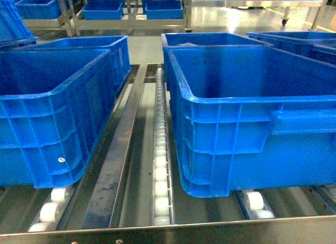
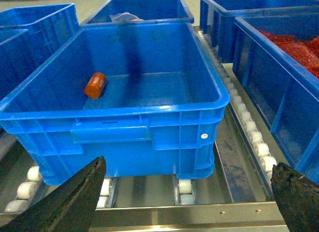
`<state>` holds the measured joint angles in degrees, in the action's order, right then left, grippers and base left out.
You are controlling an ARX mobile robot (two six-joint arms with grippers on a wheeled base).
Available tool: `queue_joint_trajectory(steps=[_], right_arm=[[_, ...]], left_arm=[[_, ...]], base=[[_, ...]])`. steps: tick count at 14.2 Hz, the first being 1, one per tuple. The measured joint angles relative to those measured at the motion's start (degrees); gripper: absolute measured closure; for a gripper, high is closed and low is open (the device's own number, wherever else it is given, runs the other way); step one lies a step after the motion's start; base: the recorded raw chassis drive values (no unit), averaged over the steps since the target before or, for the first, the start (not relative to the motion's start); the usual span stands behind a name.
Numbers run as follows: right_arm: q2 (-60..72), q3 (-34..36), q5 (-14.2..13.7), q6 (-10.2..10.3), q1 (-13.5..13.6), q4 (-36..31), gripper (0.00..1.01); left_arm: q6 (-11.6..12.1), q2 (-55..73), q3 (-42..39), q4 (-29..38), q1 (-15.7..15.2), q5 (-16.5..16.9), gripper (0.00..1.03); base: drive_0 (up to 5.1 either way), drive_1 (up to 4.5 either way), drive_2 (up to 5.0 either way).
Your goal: Sort blue parts and orange caps into right shelf containers
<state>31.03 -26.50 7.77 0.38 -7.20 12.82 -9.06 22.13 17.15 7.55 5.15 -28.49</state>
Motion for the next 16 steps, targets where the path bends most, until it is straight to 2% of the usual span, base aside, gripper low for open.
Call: queue_joint_trajectory(steps=[16], right_arm=[[0.00, 0.02, 0.00, 0.00, 0.00, 0.00, 0.03]], left_arm=[[0.00, 0.00, 0.00, 0.02, 0.00, 0.02, 0.05]], base=[[0.0, 0.00, 0.0]])
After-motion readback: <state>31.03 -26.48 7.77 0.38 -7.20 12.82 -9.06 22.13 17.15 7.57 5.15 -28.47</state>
